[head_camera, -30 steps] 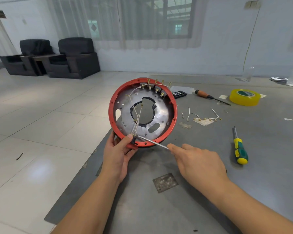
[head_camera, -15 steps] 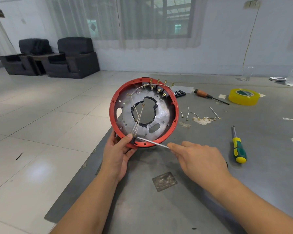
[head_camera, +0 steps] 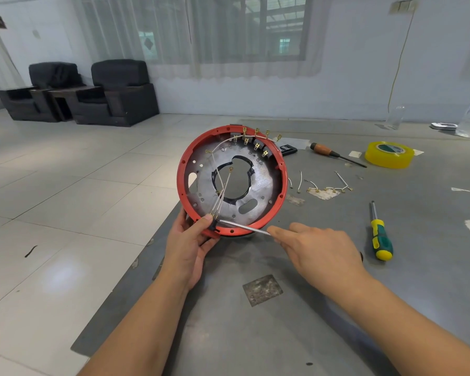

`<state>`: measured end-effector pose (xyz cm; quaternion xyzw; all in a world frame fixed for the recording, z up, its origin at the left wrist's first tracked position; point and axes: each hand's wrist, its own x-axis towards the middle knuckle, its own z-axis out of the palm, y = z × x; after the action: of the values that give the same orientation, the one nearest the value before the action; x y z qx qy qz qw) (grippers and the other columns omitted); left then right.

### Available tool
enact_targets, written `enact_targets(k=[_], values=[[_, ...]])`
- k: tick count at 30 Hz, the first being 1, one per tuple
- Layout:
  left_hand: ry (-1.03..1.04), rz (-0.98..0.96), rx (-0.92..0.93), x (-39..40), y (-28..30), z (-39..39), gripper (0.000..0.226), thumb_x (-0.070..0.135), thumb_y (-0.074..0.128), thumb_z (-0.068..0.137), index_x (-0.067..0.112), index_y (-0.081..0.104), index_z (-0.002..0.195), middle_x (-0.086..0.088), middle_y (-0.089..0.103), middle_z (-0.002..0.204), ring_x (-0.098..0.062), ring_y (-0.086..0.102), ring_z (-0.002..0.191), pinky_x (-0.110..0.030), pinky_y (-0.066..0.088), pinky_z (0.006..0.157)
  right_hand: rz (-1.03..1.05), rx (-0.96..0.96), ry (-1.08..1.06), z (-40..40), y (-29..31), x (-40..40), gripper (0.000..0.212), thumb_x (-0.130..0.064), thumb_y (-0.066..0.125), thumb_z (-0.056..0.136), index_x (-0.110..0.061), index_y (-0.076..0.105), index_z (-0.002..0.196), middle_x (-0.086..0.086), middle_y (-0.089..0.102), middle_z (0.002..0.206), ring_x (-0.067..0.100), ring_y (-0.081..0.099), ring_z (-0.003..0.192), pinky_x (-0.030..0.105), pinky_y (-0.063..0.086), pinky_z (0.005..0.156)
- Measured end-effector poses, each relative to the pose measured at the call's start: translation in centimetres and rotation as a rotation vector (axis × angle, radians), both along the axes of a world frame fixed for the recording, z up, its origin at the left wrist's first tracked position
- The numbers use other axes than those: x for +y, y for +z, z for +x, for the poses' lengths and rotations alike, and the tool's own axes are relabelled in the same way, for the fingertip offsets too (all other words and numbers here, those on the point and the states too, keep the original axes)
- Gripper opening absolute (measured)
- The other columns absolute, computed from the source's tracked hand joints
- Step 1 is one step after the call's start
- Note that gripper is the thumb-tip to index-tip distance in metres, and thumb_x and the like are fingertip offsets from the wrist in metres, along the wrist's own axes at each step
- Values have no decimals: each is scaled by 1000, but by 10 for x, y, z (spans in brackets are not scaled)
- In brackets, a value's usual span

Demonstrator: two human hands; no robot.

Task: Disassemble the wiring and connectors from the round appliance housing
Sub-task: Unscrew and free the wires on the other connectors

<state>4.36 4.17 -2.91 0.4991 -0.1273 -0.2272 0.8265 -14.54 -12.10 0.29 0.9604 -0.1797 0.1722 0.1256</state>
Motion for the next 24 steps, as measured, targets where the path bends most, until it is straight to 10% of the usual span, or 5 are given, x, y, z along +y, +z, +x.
enact_targets(k=[14, 24], values=[[57, -10, 63, 0, -4, 1, 41, 8, 71, 97, 9, 61, 137, -19, 76, 118, -39, 78, 100, -45, 65, 79, 98, -42, -40, 6, -12, 28, 45, -27, 49, 101, -46, 38, 141, -2, 54, 87, 33, 61, 62, 32, 31, 48], [48, -35, 60, 0, -5, 4, 43, 5, 70, 97, 8, 61, 139, -18, 74, 124, -34, 78, 95, -43, 64, 77, -23, 13, -91, -1, 11, 25, 33, -27, 68, 90, -47, 59, 115, -4, 43, 69, 27, 32, 45, 25, 6, 42]])
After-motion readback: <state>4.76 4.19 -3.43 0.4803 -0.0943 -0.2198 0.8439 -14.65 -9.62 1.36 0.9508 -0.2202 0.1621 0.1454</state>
